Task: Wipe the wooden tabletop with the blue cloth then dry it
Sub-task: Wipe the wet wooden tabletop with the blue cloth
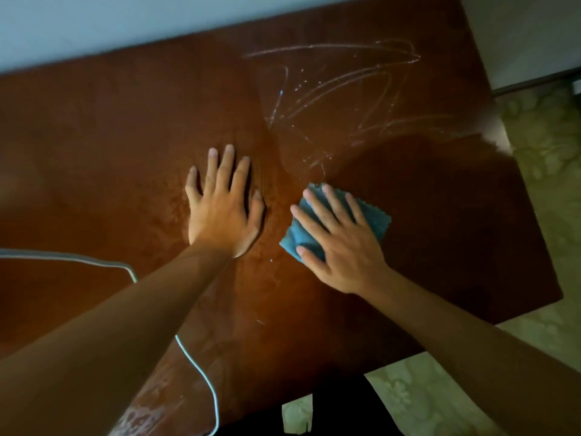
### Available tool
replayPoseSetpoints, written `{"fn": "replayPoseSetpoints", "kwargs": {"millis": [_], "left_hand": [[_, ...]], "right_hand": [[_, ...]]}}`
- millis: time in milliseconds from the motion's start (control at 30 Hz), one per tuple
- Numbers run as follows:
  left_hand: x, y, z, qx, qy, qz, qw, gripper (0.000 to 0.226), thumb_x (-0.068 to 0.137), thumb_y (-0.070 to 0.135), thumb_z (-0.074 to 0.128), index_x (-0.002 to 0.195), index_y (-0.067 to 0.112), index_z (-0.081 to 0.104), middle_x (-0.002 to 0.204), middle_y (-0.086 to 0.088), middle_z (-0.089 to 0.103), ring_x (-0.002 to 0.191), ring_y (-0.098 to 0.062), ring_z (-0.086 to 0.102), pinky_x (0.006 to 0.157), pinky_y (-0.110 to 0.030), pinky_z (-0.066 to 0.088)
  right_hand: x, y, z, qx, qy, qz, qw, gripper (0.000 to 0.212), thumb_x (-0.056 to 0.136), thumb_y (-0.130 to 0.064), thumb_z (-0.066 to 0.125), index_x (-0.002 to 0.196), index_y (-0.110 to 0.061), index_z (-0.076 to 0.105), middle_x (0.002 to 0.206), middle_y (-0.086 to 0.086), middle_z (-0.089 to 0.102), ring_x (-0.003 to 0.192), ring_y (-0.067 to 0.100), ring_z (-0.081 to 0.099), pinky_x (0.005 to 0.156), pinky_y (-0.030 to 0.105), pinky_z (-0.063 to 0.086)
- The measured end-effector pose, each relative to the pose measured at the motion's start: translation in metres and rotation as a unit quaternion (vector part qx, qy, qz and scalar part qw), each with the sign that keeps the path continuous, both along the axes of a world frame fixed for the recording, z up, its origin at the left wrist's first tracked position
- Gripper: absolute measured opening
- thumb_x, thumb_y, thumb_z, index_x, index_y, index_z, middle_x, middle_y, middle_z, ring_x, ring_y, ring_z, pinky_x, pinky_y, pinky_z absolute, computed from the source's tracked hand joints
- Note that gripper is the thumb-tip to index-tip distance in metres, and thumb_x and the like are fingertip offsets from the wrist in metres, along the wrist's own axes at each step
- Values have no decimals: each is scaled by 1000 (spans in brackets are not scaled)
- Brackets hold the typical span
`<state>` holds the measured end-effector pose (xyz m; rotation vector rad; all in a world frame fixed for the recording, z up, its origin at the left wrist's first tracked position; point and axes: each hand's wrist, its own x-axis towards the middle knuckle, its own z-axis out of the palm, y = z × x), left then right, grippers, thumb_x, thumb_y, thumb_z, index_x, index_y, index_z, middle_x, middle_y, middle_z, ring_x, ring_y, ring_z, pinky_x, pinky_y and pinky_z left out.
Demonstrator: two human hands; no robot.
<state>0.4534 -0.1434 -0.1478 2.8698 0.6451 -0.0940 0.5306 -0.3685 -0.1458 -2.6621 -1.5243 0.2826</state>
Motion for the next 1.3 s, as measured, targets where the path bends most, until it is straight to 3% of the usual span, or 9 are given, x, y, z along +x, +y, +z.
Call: {"fn": "replayPoseSetpoints", "kwargs": {"millis": [200,433,533,667,767,900,1033,1167,1300], "left_hand": [[-1,-1,-2,13,-1,-13,1000,63,103,51,24,157,18,25,167,-8,14,155,-28,1,122,-56,3],[-2,0,1,-3,-4,-18,1000,62,103,47,28,157,15,26,167,-10,14,155,-30,2,122,-57,2],[-2,0,5,-14,-4,-23,1000,62,103,45,27,157,15,25,167,-11,13,155,-32,1,123,-56,0],[-1,2,5,-23,-21,-22,999,59,104,41,25,156,14,28,166,-12,17,155,-32,4,123,-55,0],[0,1,6,-36,-36,-23,998,57,104,38,26,155,13,31,166,-12,20,154,-33,7,123,-55,1],[0,2,4,-50,-53,-14,997,56,105,38,26,154,13,34,165,-13,22,154,-33,9,124,-55,2],[0,2,2,-45,-59,-17,997,54,105,37,27,154,14,34,165,-12,22,154,-32,9,124,-55,4],[-1,2,-1,-40,-64,-13,997,54,105,36,27,154,14,34,165,-12,23,154,-31,9,124,-54,4],[-1,2,-1,-29,-63,-13,998,54,105,36,28,154,14,33,165,-12,23,154,-31,9,124,-53,4]], "right_hand": [[77,67,2,-3,-42,-101,994,65,106,-57,26,161,-24,26,170,8,21,158,32,13,127,55,12],[-14,14,-1,22,-10,50,998,66,105,-57,31,161,-21,30,170,6,20,159,31,10,127,57,12],[-9,15,-2,36,-1,74,997,64,105,-56,33,159,-22,34,169,6,24,158,28,15,127,55,15],[13,37,-3,13,-27,-52,998,62,108,-53,25,161,-21,28,169,8,23,158,30,14,127,54,14],[-14,30,-3,16,-26,-107,994,57,110,-45,18,162,-20,24,170,8,21,158,31,13,127,55,14],[-85,15,-2,38,5,-126,991,52,110,-40,17,160,-26,18,167,4,22,158,30,13,127,54,12],[-121,30,-4,25,13,-114,993,55,106,-45,32,159,-30,23,167,6,22,157,33,14,126,57,14],[-72,45,-3,43,14,-86,995,57,104,-50,37,156,-27,38,167,8,27,157,32,19,126,56,16],[31,73,0,-3,-13,-160,987,68,105,-57,22,163,-22,20,171,10,18,159,31,11,127,53,9]]}}
